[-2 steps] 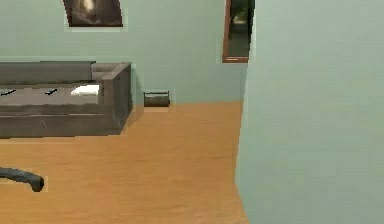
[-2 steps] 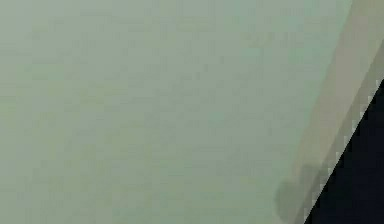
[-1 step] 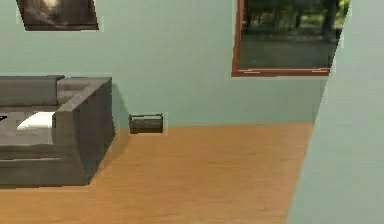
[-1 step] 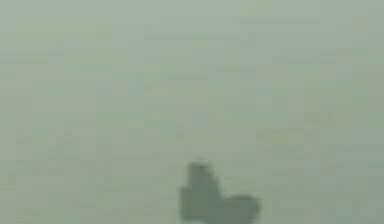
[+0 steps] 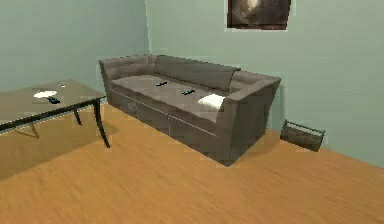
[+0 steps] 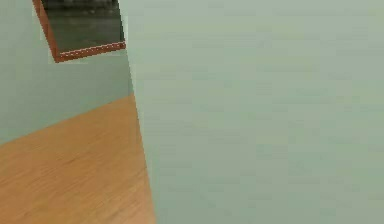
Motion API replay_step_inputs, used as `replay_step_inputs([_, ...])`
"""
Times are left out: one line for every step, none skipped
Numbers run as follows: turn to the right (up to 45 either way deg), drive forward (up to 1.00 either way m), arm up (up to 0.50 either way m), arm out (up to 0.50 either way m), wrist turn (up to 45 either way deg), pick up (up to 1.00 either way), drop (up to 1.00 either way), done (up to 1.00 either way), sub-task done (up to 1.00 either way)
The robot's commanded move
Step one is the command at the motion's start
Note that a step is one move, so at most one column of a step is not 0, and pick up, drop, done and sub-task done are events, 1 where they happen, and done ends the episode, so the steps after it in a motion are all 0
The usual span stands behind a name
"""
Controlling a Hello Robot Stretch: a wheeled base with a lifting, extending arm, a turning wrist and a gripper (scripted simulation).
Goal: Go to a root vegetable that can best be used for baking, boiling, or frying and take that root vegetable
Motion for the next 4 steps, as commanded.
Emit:
replay_step_inputs([-12.0, 0.00, 0.00, 0.00, 0.0, 0.00, 0.00, 0.00, 0.00])
replay_step_inputs([0.0, 0.45, 0.00, 0.00, 0.0, 0.00, 0.00, 0.00, 0.00])
replay_step_inputs([-36.0, 0.00, 0.00, 0.00, 0.0, 0.00, 0.00, 0.00, 0.00])
replay_step_inputs([0.0, 0.90, 0.00, 0.00, 0.0, 0.00, 0.00, 0.00, 0.00])
